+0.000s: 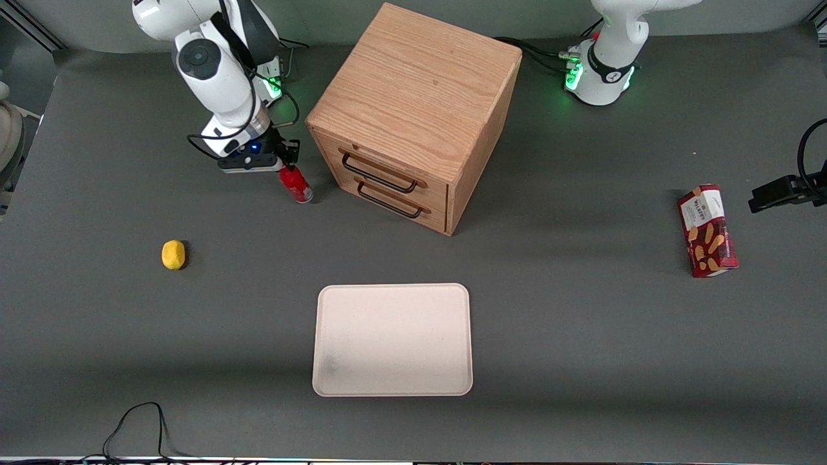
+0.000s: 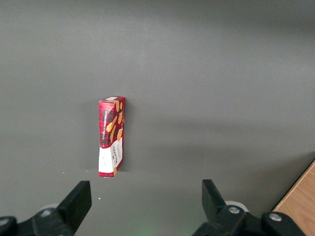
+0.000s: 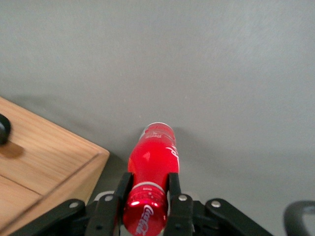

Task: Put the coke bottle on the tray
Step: 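Lift the bottle and carry it over the white tray's rim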

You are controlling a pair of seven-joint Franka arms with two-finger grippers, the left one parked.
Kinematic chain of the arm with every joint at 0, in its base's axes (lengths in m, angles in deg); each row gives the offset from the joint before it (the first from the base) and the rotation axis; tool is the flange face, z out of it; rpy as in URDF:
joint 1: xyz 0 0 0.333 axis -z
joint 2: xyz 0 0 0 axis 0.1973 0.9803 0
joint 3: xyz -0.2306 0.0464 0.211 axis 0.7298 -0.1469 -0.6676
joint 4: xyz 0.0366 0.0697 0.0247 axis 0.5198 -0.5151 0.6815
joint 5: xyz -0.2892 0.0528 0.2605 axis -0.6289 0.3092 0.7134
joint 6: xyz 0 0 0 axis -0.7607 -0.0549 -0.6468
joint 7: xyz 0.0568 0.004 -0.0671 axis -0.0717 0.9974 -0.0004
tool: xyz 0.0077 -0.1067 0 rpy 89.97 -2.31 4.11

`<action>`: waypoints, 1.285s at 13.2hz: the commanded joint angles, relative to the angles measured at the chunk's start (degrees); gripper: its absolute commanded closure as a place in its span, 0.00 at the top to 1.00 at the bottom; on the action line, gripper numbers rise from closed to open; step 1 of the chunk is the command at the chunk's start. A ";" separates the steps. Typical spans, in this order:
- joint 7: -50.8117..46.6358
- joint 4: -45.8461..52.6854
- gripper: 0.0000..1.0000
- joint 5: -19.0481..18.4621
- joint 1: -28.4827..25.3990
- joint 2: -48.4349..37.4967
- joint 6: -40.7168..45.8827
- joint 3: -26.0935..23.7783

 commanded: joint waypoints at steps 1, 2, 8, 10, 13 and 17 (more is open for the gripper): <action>0.06 16.67 0.00 -0.86 0.35 6.37 13.08 3.11; 1.11 25.26 0.00 -0.86 0.44 10.41 19.14 4.25; 5.59 68.90 0.00 -0.42 1.31 31.44 44.58 10.94; 7.35 76.90 0.00 -0.07 4.29 36.44 48.44 10.94; 7.97 89.56 0.00 0.63 6.85 45.05 51.62 10.50; 7.89 95.83 0.00 2.91 7.47 53.32 49.18 9.72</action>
